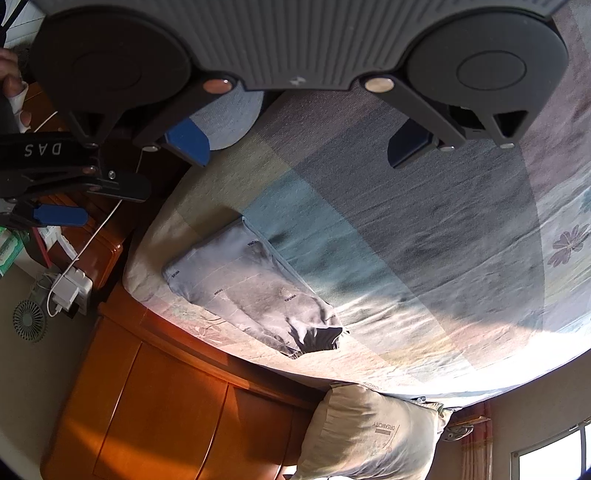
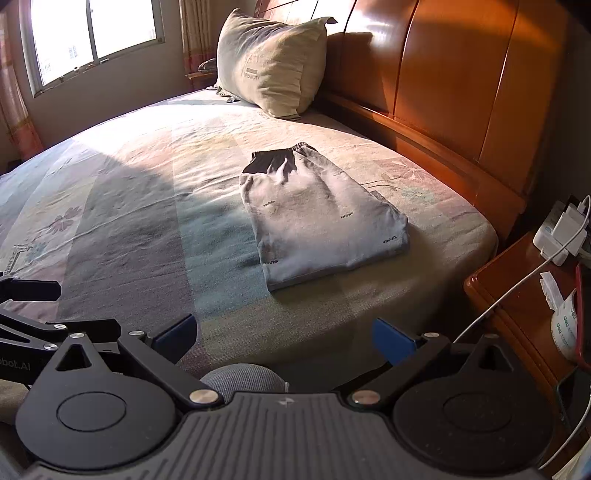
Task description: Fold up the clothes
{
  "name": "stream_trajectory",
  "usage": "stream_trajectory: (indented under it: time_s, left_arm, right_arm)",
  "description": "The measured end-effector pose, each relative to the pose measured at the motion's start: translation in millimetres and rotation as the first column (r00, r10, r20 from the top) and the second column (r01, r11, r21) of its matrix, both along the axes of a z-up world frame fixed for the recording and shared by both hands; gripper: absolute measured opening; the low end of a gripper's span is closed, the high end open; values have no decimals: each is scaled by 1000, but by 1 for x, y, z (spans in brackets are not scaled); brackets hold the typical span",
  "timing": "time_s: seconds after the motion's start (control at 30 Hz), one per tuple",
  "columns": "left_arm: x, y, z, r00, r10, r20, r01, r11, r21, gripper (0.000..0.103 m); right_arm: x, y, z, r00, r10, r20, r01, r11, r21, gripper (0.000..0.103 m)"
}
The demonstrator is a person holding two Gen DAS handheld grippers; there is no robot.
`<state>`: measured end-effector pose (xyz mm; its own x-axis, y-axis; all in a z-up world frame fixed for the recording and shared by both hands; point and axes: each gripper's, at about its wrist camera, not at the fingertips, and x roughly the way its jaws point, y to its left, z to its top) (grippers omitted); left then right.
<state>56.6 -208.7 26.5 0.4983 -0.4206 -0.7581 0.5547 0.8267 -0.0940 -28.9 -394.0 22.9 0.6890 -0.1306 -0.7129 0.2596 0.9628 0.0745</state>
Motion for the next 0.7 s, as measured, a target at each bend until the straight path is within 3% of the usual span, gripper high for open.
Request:
stream_trajectory:
  time_s: [0.7]
  left_arm:
    - [4,-5,3,1000,4,1,-4,1000,-2,102]
  right_arm:
    - [4,-3,3,1000,-5,5,5,1000,6,103]
